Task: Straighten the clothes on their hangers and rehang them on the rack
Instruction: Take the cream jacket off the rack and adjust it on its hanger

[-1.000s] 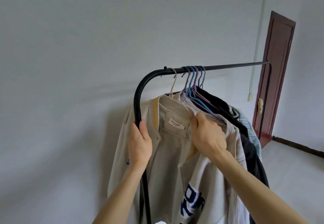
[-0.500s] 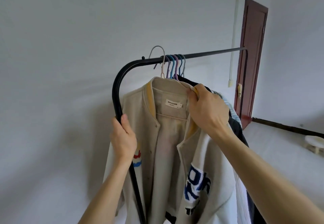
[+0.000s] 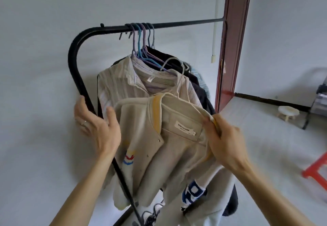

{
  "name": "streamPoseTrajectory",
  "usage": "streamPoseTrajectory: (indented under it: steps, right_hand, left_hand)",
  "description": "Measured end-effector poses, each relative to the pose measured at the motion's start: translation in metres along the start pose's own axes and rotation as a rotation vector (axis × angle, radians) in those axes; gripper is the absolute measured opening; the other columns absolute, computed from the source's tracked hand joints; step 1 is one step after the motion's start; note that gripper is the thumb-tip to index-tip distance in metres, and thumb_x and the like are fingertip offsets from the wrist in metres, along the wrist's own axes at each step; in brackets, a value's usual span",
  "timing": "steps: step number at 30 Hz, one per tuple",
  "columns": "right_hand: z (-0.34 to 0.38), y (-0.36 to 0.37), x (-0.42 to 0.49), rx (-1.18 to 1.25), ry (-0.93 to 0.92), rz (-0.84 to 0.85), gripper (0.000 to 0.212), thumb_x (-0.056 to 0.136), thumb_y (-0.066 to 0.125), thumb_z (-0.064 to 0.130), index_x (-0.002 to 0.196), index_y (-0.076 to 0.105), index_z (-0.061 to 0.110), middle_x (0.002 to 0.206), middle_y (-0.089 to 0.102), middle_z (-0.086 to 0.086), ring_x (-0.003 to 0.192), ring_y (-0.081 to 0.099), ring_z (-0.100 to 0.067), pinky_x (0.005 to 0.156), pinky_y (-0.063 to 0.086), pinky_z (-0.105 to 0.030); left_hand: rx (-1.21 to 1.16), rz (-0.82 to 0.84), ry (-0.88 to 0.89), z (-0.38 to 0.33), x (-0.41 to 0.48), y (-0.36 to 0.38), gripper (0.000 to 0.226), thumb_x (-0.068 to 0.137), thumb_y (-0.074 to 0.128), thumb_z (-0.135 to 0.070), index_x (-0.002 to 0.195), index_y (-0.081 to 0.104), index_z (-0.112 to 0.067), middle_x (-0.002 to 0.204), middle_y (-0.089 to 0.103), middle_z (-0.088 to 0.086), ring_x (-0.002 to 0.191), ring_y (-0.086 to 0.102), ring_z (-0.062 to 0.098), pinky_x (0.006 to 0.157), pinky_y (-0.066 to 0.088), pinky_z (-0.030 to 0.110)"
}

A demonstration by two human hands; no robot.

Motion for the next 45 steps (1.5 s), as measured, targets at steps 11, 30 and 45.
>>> streamPoseTrajectory:
  steps: [11, 30, 45]
  right_hand:
    - [-0.160, -0.071, -0.149, -0.095, 0.197, 0.222, 0.021, 0.092, 0.056, 0.047, 0.081, 0.054, 0.029, 0.056, 0.055, 0.013, 0.056, 0.055, -0.011, 0.051, 0.044, -0.022]
    - [-0.245, -0.103, -0.222, -0.274, 0.400, 0.247, 0.048, 0.097, 0.030, 0.047, 0.086, 0.060, 0.012, 0.083, 0.058, -0.003, 0.073, 0.054, -0.027, 0.067, 0.044, -0.034]
    - [-0.199, -0.071, -0.143, -0.349, 0.220, 0.234, 0.041, 0.100, 0.016, 0.047, 0.085, 0.046, 0.023, 0.085, 0.050, 0.010, 0.072, 0.044, -0.012, 0.082, 0.032, -0.028]
  left_hand:
    - [0.075, 1.143, 0.335, -0.069, -0.226, 0.045, 0.034, 0.091, 0.031, -0.065, 0.074, 0.040, -0.037, 0.054, 0.048, -0.006, 0.051, 0.048, 0.012, 0.049, 0.040, 0.036]
    - [0.127, 1.595, 0.387, -0.096, -0.334, 0.057, 0.034, 0.101, 0.030, -0.050, 0.124, 0.045, -0.030, 0.112, 0.067, -0.003, 0.104, 0.062, 0.032, 0.076, 0.047, 0.040]
    - [-0.122, 1.344, 0.500, -0.117, -0.270, 0.100, 0.042, 0.098, 0.020, -0.060, 0.140, 0.017, -0.067, 0.120, 0.066, -0.016, 0.102, 0.067, 0.024, 0.077, 0.055, 0.046]
Point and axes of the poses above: each hand's wrist, its own x-axis towards the middle knuckle, its own y-axis out of the palm, z = x × y, the point moved 2 cm from there along x, towards the middle knuckle
